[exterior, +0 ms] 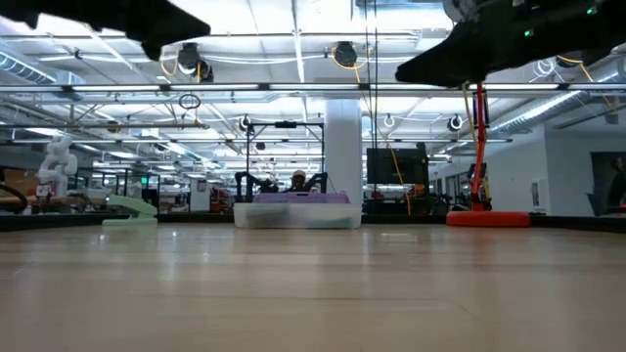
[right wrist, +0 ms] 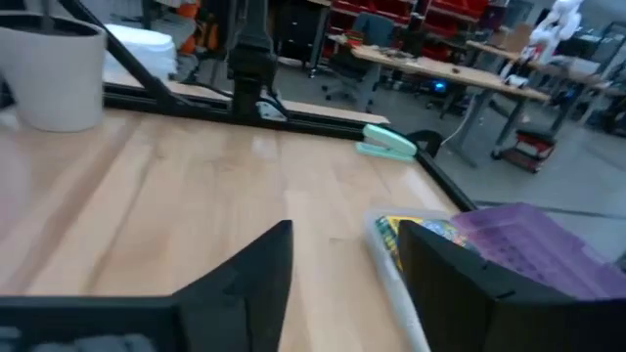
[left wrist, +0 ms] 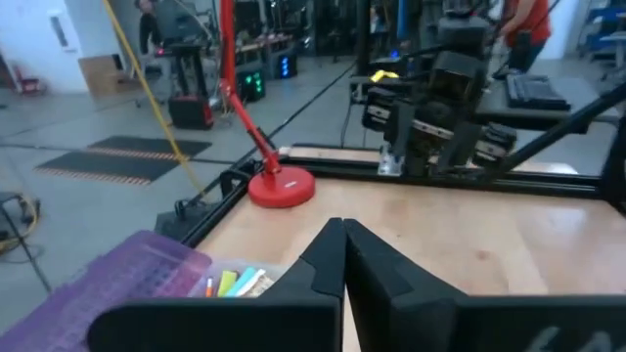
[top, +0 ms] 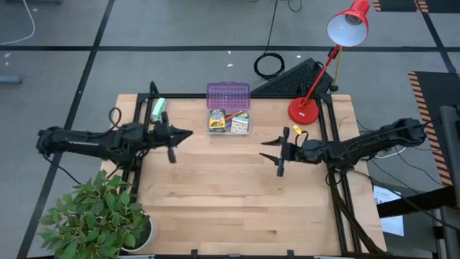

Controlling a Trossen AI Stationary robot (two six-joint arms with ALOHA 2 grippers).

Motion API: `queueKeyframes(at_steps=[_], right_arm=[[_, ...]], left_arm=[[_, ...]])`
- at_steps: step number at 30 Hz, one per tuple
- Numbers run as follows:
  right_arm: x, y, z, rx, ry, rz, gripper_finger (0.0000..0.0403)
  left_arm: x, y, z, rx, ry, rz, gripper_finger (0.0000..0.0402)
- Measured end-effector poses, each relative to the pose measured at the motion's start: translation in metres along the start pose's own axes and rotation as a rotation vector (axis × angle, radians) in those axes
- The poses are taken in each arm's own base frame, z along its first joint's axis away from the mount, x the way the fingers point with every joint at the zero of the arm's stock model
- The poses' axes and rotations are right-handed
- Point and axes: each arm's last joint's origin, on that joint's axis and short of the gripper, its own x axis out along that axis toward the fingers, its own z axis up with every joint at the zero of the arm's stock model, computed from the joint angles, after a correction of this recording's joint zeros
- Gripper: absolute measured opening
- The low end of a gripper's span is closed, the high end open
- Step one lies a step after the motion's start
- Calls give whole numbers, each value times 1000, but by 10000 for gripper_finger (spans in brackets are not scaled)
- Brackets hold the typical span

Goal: Pack school essentials
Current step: Return to Home Position

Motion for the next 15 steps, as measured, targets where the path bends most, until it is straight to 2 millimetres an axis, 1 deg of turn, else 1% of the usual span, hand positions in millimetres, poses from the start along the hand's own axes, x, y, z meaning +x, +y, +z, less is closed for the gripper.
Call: queueKeyframes(at_steps=[4,7,10,12,15], right_arm=[[-15,1,6,30,6,50,153],[-24,1,8,3,14,67,135],[-30,-2,10,-42,11,75,119],[-33,-4,7,-68,-17,105,107],[-36,-8,-3,-74,-86,148,87]], left_arm=[[-15,-2,-25,-12,-53,-2,8],[-20,-2,-40,-12,-118,-2,9],[-22,-2,-53,-15,-137,-24,9],[-22,-3,-60,-11,-136,-42,10],[-21,-3,-64,-13,-141,-42,10]])
